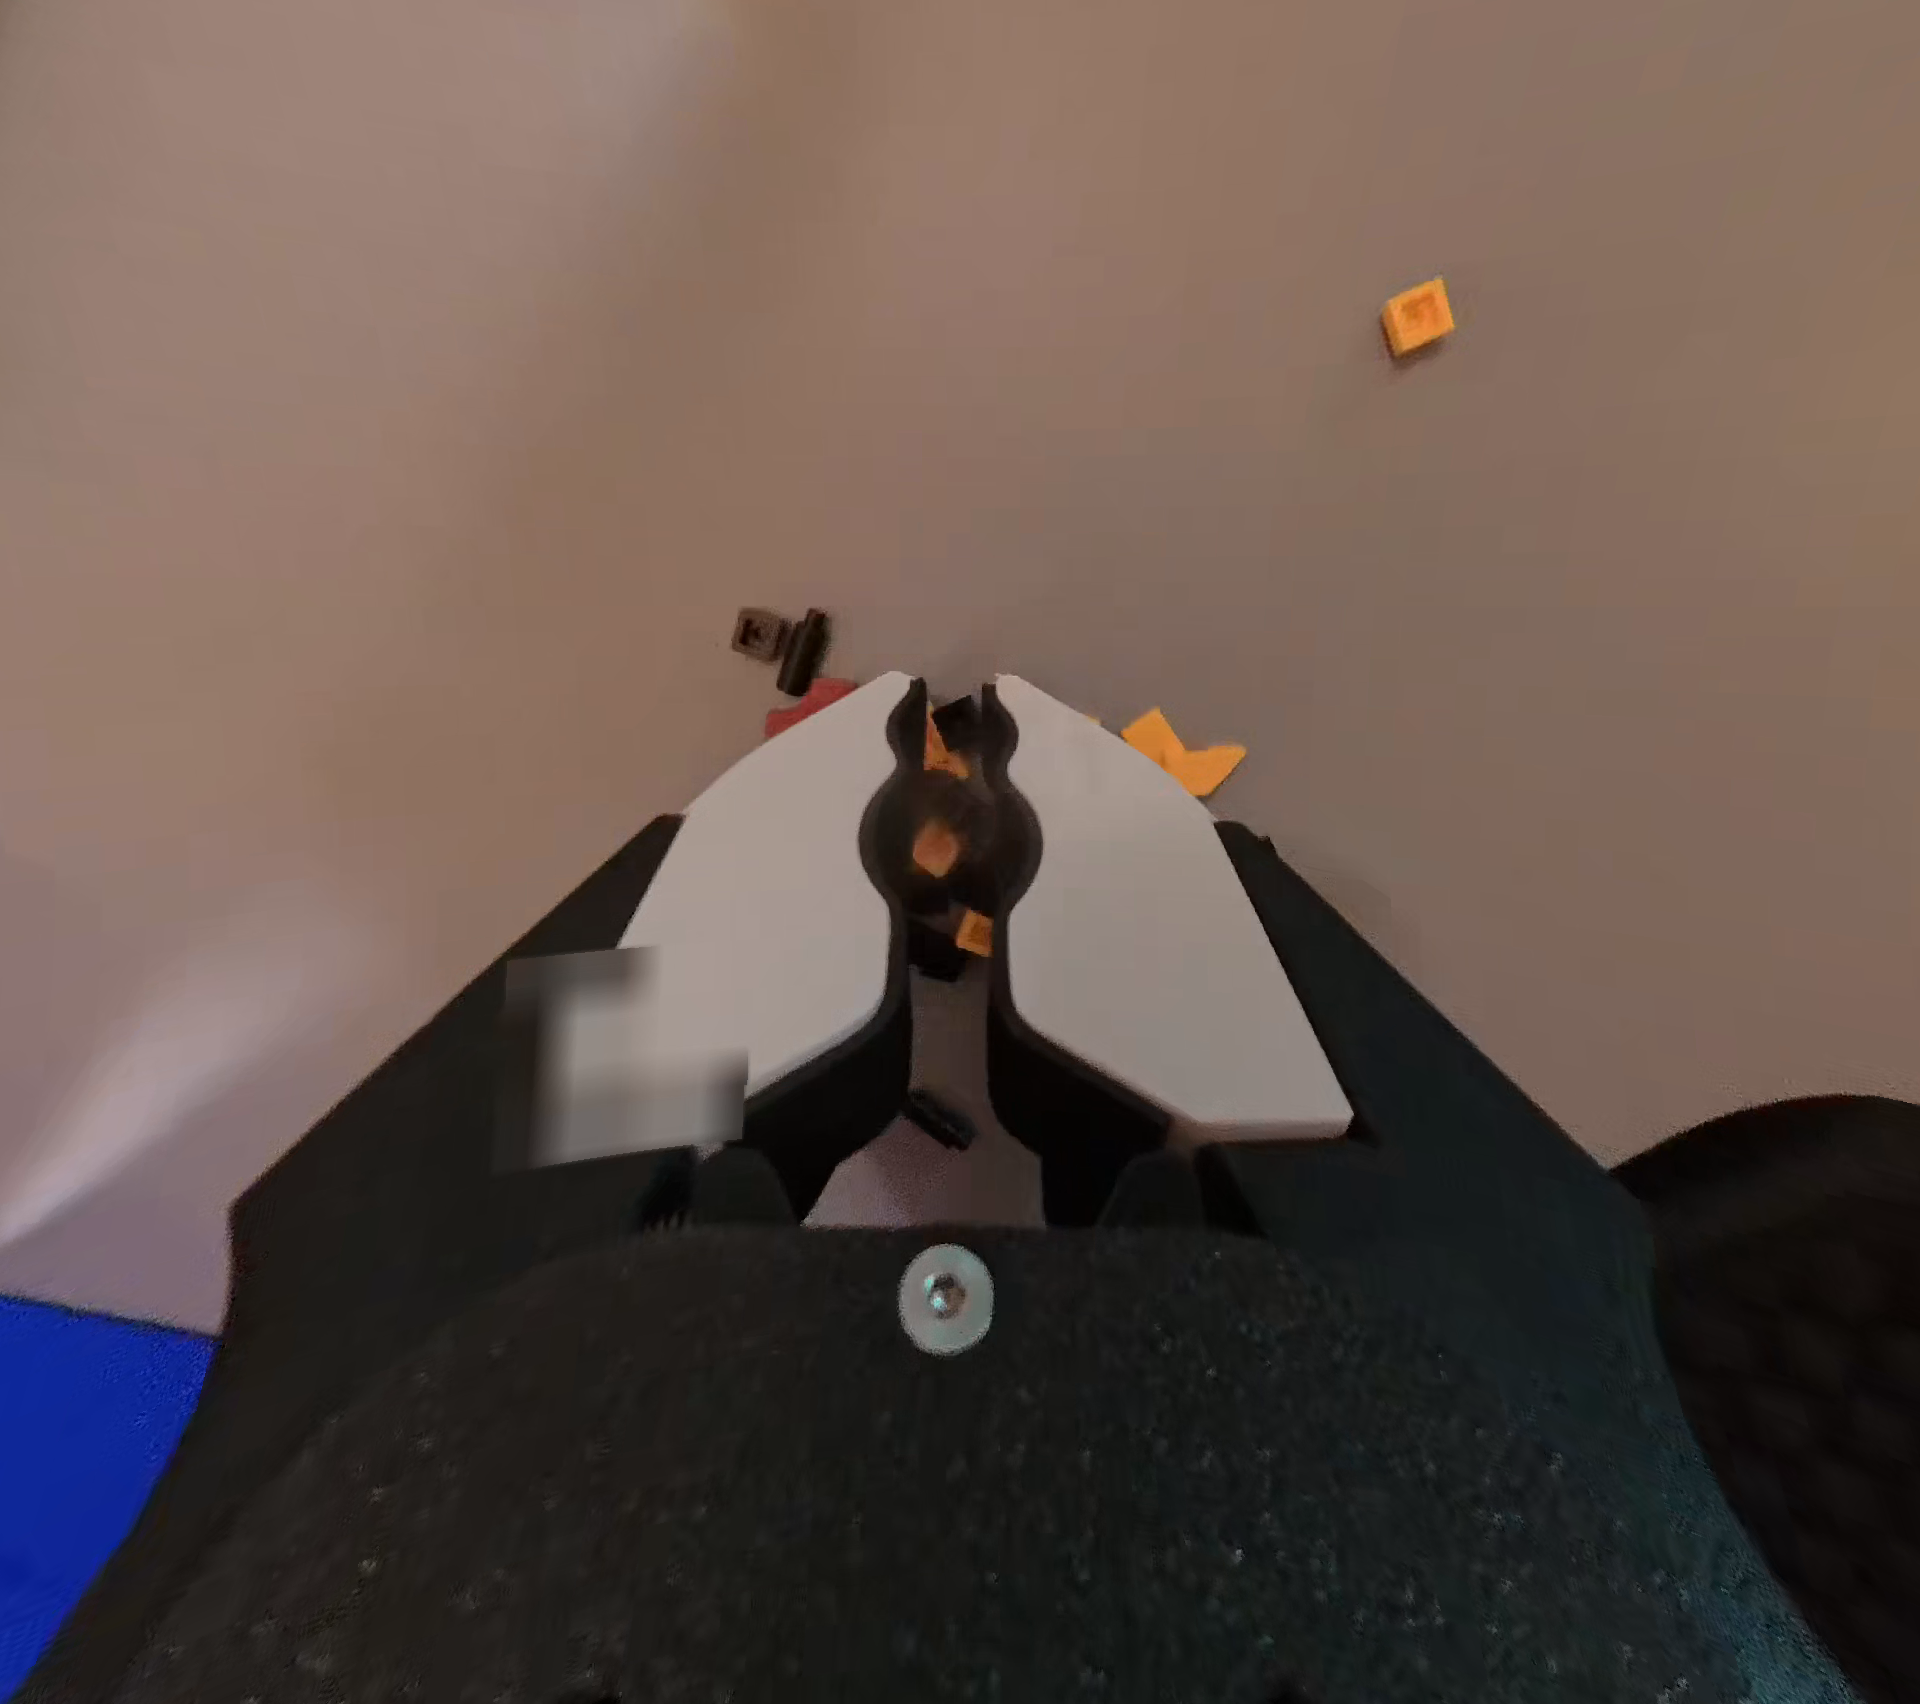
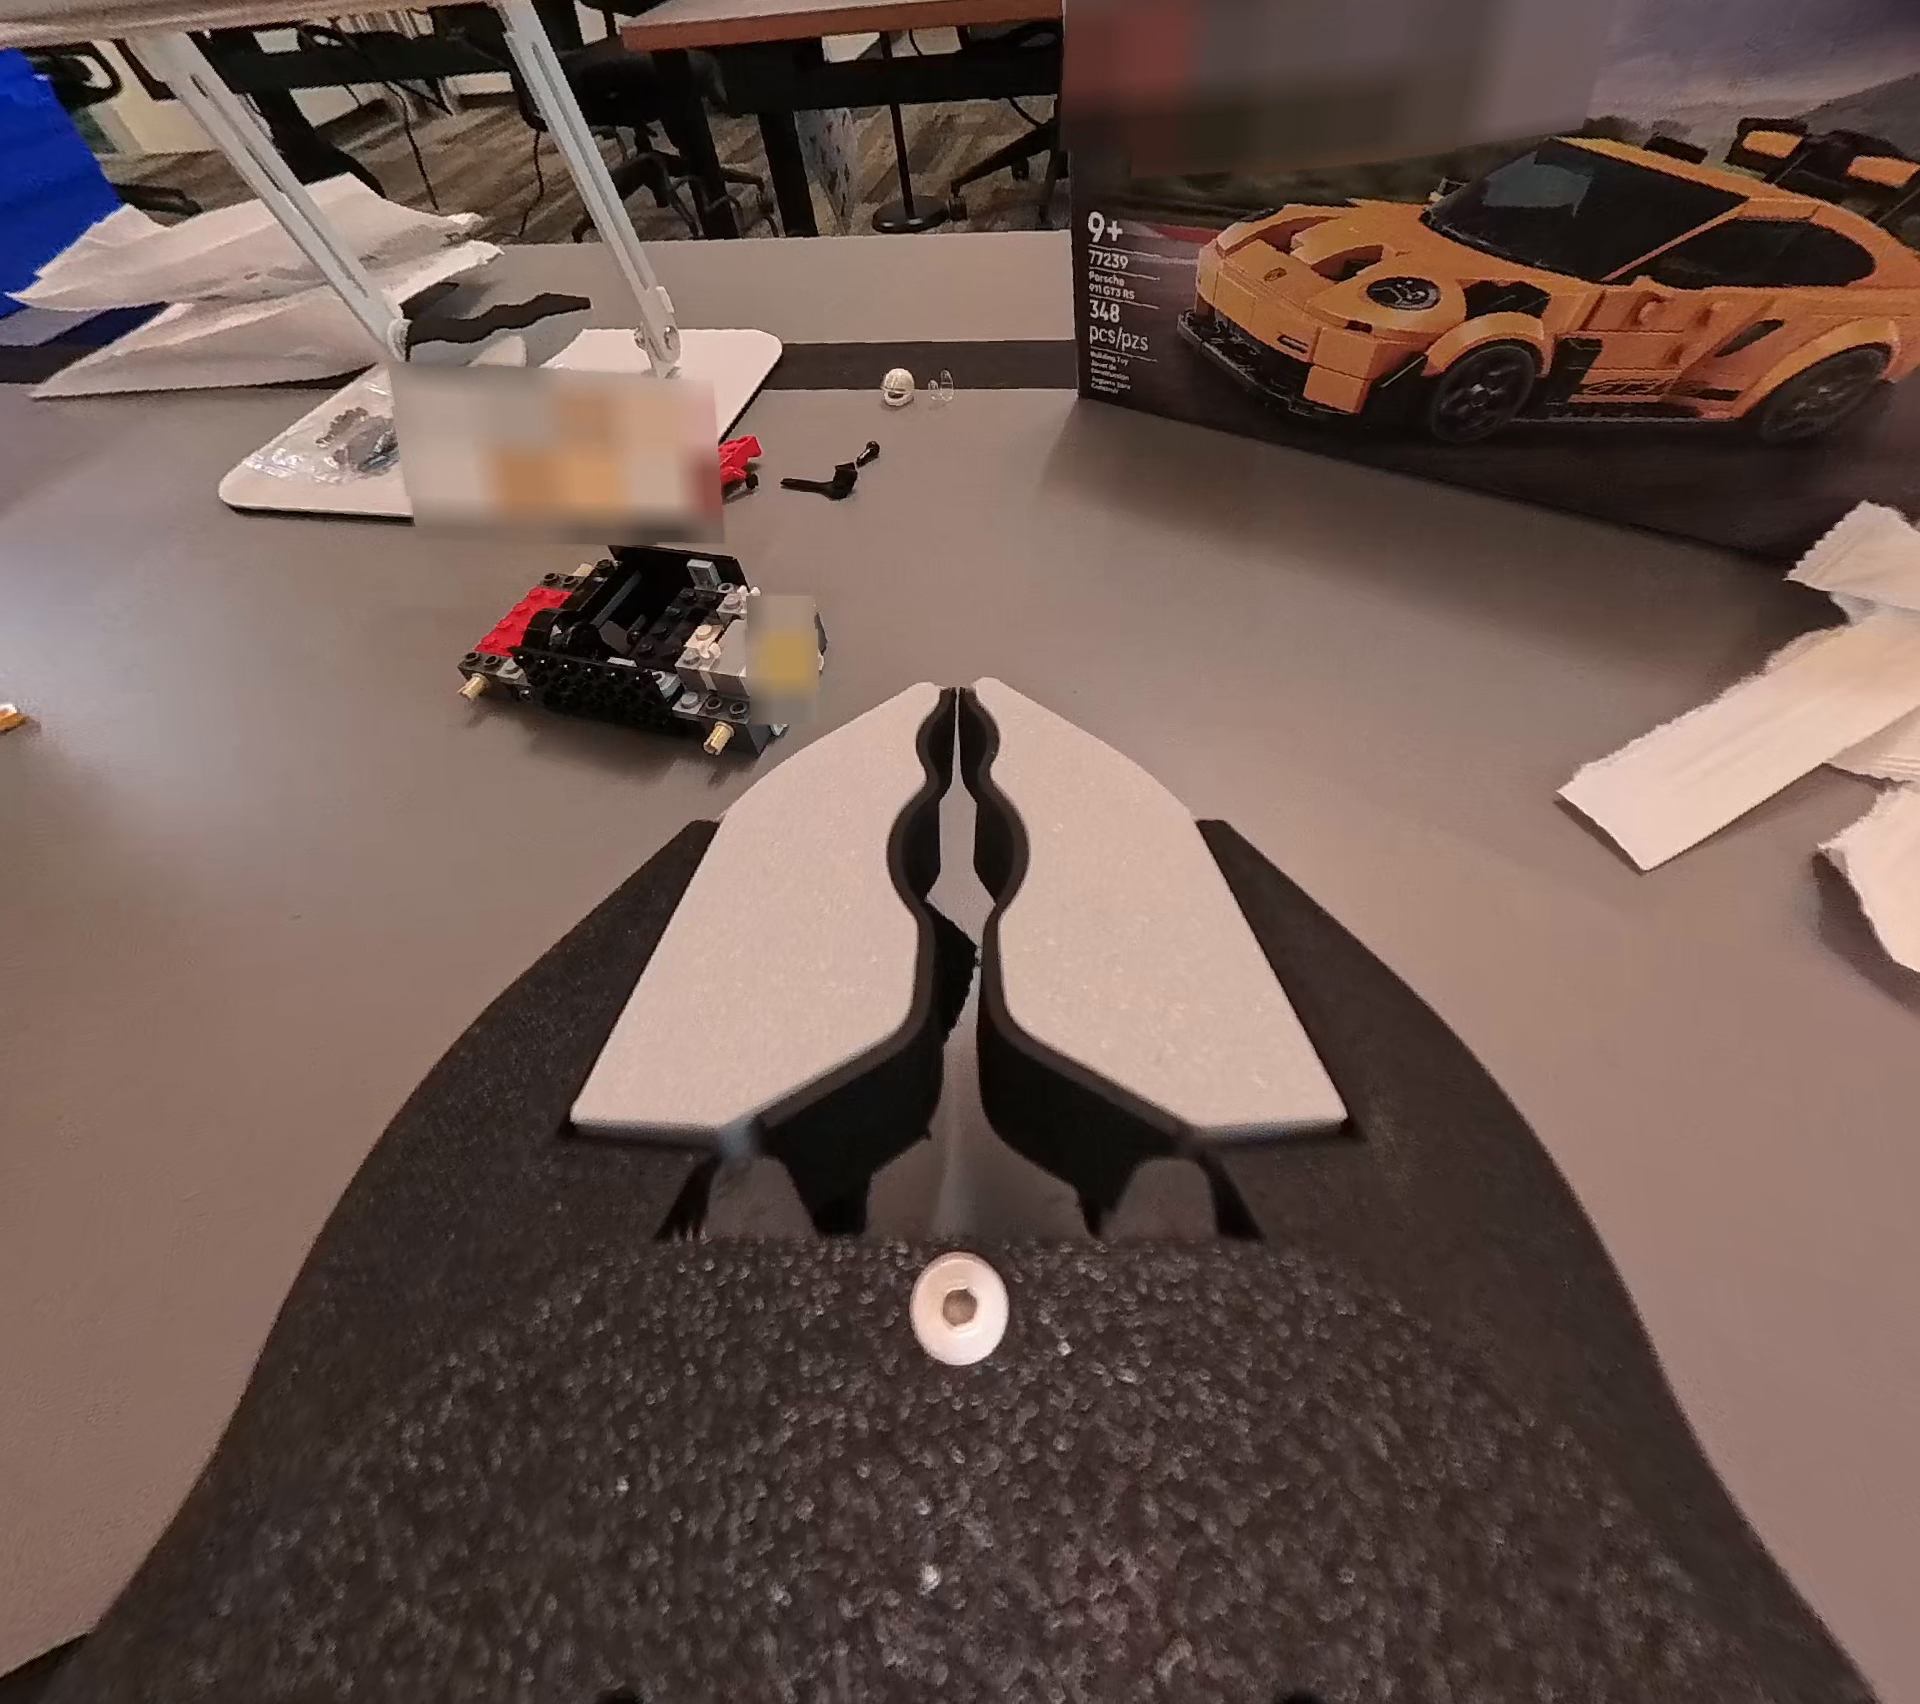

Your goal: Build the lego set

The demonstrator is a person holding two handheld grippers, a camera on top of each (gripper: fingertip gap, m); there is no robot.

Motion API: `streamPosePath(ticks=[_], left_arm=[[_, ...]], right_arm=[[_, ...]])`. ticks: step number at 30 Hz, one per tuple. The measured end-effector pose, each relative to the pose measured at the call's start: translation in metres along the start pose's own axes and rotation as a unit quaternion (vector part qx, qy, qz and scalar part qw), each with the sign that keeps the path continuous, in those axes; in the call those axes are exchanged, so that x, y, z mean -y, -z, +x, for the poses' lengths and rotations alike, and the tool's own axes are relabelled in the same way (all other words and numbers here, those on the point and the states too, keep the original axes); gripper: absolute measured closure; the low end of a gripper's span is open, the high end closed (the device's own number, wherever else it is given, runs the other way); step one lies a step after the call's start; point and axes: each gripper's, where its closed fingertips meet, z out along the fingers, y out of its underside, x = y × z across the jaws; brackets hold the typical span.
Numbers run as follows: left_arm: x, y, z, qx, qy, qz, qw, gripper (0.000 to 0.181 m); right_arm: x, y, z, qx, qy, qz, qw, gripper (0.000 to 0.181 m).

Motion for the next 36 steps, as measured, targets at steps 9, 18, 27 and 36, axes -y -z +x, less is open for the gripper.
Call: streamPosePath(ticks=[9, 18, 27, 36], left_arm=[[0.06, -0.008, 0.075, -0.104, -0.055, 0.104, 0.988, 0.16], [0.032, 0.005, 0.055, -0.068, -0.033, 0.086, 0.993, 0.172], [-0.025, 0.021, 0.009, 0.061, 0.042, 0.07, 0.995, 0.14], [-0.027, 0.055, 0.016, 0.139, 0.084, 0.218, 0.962, 0.18]], right_arm=[[0.0, 0.0, 0.001, 0.0, 0.0, -0.001, 1.0, 0.181], [0.0, 0.0, 0.001, 0.001, -0.003, 0.001, 1.0, 0.181], [0.001, 0.0, -0.003, 0.006, 0.002, 0.001, 1.0, 0.181], [0.002, 0.001, -0.01, 0.015, 0.028, 0.008, 0.999, 0.181]])
